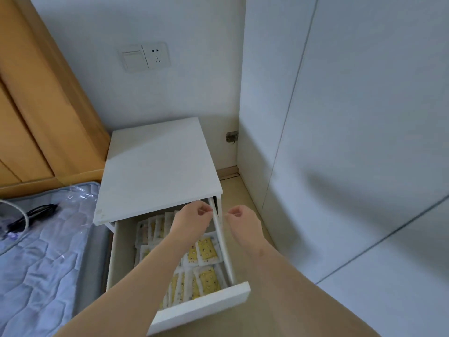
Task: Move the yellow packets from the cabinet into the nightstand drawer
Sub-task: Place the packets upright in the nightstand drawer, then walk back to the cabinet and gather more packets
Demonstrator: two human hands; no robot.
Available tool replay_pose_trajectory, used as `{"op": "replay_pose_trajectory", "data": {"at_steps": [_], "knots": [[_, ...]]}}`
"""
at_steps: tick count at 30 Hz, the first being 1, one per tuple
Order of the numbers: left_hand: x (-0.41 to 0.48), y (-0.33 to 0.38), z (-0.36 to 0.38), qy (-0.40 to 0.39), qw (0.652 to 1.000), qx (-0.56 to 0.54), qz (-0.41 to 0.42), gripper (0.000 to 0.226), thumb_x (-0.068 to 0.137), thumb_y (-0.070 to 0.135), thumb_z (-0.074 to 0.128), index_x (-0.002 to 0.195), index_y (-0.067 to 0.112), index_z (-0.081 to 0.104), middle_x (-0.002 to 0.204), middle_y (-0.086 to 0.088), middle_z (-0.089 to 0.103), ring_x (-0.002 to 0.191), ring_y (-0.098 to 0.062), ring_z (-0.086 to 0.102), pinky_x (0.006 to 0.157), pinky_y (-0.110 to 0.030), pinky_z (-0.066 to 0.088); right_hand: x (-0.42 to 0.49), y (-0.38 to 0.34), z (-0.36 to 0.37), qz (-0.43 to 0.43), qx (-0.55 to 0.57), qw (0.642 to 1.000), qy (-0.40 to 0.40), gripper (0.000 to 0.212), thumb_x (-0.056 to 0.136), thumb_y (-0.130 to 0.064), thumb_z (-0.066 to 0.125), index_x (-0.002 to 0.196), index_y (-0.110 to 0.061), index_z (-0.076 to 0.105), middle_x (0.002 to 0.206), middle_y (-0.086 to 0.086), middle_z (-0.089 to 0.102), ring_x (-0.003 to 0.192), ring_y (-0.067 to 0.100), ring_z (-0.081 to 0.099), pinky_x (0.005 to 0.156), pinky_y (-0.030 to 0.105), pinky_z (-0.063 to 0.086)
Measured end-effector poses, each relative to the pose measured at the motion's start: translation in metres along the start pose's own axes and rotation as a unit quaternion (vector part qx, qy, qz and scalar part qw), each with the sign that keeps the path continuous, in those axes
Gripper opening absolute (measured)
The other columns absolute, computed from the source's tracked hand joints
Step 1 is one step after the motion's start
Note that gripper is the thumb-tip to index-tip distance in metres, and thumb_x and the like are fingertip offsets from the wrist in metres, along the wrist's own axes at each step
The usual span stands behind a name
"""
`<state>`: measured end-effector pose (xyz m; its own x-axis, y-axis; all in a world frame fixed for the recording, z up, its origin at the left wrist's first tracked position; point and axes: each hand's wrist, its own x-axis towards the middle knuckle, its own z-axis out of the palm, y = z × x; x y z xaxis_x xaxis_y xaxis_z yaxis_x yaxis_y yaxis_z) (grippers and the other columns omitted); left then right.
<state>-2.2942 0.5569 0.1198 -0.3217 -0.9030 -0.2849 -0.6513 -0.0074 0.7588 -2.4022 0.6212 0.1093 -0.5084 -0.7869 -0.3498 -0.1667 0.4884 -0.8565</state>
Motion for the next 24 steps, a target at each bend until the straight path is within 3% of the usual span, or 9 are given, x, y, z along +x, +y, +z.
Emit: {"op": "replay_pose_trajectory", "data": {"at_steps": [5,10,12,15,20,24], "knots": [[-0.068,0.061,0.011,-0.092,0.994,0.027,0.047,0.010,0.092,0.021,0.052,0.095,0.024,0.060,0.091,0.003,0.065,0.088,-0.015,0.062,0.078,-0.030,0.050,-0.092,-0.006,-0.044,0.101,0.084,0.987,0.096,0.021,0.093,-0.020,0.045,0.109,-0.015,0.057,0.095,-0.002,0.059,0.088,0.014,0.056,0.073,0.024,0.042],[-0.158,0.097,0.071,-0.235,0.965,0.055,0.107,0.010,0.091,0.019,0.052,0.095,0.021,0.062,0.088,0.000,0.064,0.078,-0.017,0.056,0.073,-0.029,0.048,-0.196,0.050,-0.097,0.207,0.185,0.927,0.251,0.010,0.090,-0.018,0.047,0.090,-0.019,0.058,0.090,0.002,0.062,0.091,0.024,0.063,0.079,0.034,0.050],[-0.204,0.109,0.100,-0.289,0.946,0.067,0.131,0.009,0.090,0.019,0.052,0.087,0.024,0.059,0.086,-0.001,0.063,0.076,-0.018,0.056,0.066,-0.026,0.045,-0.243,0.078,-0.118,0.232,0.235,0.892,0.309,0.010,0.089,-0.016,0.049,0.083,-0.022,0.056,0.087,-0.002,0.061,0.088,0.024,0.062,0.075,0.036,0.049],[-0.284,0.122,0.149,-0.369,0.908,0.100,0.169,0.014,0.089,0.021,0.051,0.079,0.029,0.056,0.087,0.003,0.063,0.084,-0.019,0.065,0.059,-0.024,0.044,-0.326,0.119,-0.149,0.245,0.312,0.830,0.392,0.009,0.091,-0.016,0.049,0.088,-0.020,0.056,0.084,-0.005,0.057,0.077,0.018,0.057,0.063,0.026,0.043],[-0.441,0.128,0.224,-0.490,0.819,0.158,0.253,0.011,0.090,0.022,0.050,0.087,0.028,0.058,0.097,0.002,0.065,0.093,-0.019,0.064,0.084,-0.035,0.053,-0.474,0.186,-0.193,0.268,0.387,0.719,0.511,0.010,0.091,-0.014,0.048,0.091,-0.015,0.058,0.076,-0.003,0.056,0.073,0.018,0.053,0.068,0.030,0.044],[-0.576,0.124,0.276,-0.567,0.743,0.185,0.304,0.012,0.090,0.022,0.052,0.083,0.030,0.058,0.098,0.004,0.064,0.093,-0.016,0.064,0.088,-0.035,0.052,-0.597,0.235,-0.216,0.263,0.419,0.634,0.594,0.011,0.091,-0.012,0.048,0.093,-0.015,0.058,0.081,-0.002,0.056,0.074,0.017,0.052,0.066,0.026,0.043]]}}
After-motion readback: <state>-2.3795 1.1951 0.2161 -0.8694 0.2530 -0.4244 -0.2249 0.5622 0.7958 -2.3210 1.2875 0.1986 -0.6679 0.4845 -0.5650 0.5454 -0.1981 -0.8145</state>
